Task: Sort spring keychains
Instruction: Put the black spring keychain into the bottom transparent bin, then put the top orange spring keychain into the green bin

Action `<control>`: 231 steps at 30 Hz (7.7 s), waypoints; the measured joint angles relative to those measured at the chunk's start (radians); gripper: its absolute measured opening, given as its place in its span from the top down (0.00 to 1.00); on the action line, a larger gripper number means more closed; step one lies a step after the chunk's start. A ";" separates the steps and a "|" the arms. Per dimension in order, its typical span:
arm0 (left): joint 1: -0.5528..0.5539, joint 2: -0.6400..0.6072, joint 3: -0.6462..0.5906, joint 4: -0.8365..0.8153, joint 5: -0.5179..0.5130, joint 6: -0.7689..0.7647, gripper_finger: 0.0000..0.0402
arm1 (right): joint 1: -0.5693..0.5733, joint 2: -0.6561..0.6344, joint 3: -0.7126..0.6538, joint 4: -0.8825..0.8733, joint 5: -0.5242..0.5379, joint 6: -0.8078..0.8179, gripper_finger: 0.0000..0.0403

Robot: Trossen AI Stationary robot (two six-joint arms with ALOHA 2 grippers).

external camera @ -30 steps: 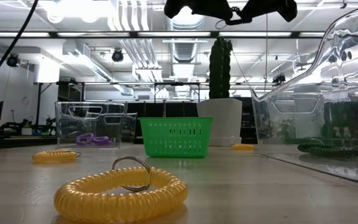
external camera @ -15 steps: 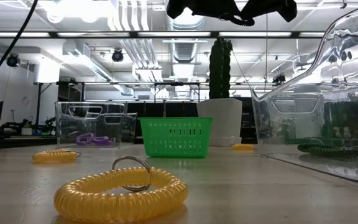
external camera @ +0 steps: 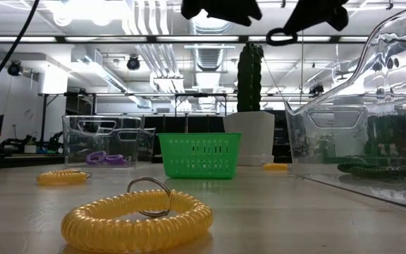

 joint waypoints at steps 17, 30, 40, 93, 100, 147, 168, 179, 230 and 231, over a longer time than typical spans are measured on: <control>-0.029 -0.054 -0.011 -0.810 0.001 -0.539 0.68 | 0.037 -0.031 -0.017 -0.151 -0.586 0.187 0.97; -0.066 -0.072 -0.087 -0.915 -0.088 -0.652 0.68 | 0.195 -0.030 -0.199 -0.071 -0.607 0.462 0.97; -0.071 -0.340 -0.318 -0.912 -0.116 -0.856 0.68 | 0.197 -0.029 -0.377 0.218 -0.592 0.479 0.97; -0.117 -0.780 -0.956 0.164 0.086 -0.458 0.68 | 0.197 -0.029 -0.473 0.262 -0.399 0.401 0.83; -0.117 -0.855 -0.957 0.149 0.086 -0.411 0.68 | 0.197 -0.029 -0.473 0.266 -0.398 0.402 0.76; -0.119 -0.916 -0.957 0.091 0.185 -0.345 0.68 | -0.469 0.022 -0.098 0.047 -0.642 -0.042 0.68; -0.118 -0.916 -0.957 0.091 0.154 -0.352 0.68 | -0.593 0.518 0.098 -0.104 -0.788 -0.218 0.50; -0.118 -0.916 -0.957 0.091 0.154 -0.369 0.68 | -0.600 0.605 0.159 -0.117 -0.851 -0.179 0.50; -0.118 -0.916 -0.957 0.084 0.154 -0.399 0.68 | -0.584 0.670 0.080 -0.028 -0.920 -0.231 0.50; -0.118 -0.916 -0.957 0.084 0.154 -0.399 0.68 | -0.584 0.674 0.080 -0.028 -0.918 -0.232 0.50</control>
